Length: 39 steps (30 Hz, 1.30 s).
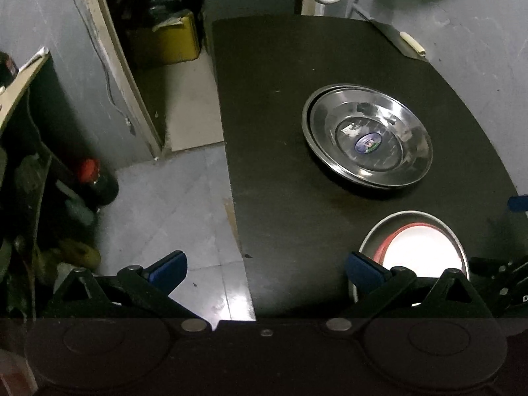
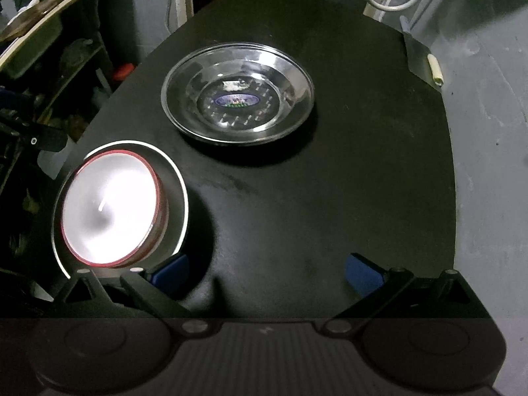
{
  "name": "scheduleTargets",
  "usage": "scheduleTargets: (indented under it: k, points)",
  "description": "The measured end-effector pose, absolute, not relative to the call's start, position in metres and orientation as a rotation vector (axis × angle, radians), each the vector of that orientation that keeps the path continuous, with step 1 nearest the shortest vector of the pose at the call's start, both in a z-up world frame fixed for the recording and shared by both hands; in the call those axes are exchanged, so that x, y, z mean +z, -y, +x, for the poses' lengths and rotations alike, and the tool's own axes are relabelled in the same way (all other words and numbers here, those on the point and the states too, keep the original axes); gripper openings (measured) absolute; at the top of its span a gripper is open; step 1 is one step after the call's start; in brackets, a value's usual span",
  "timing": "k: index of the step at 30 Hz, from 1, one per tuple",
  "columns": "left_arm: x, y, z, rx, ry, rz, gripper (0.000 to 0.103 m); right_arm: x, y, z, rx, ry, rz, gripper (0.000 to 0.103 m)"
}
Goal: Organize plates and bowls
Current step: 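Close both grippers on the rim of the handled steel bowl stack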
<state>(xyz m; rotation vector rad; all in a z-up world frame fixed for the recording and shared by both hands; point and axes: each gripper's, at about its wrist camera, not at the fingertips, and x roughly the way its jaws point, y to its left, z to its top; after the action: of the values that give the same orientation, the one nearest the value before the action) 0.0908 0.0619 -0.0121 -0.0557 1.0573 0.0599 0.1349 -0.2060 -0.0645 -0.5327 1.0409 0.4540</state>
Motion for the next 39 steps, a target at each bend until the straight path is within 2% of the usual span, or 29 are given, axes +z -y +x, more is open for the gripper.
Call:
scheduleTargets:
  k: [14, 27, 35, 39]
  points:
    - [-0.012, -0.056, 0.087, -0.007, -1.045, -0.008, 0.102, -0.056, 0.199, 0.127, 0.453, -1.003, -0.55, 0.103]
    - [-0.03, -0.045, 0.09, -0.079, -1.105, 0.005, 0.102, -0.064, 0.199, 0.13, 0.499, -1.058, -0.494, 0.103]
    - [-0.037, -0.027, 0.09, -0.062, -1.115, 0.12, 0.102, -0.071, 0.185, 0.124, 0.523, -1.045, -0.577, 0.103]
    - [-0.038, -0.024, 0.089, -0.067, -1.108, 0.145, 0.096, -0.073, 0.184, 0.124, 0.534, -1.05, -0.58, 0.102]
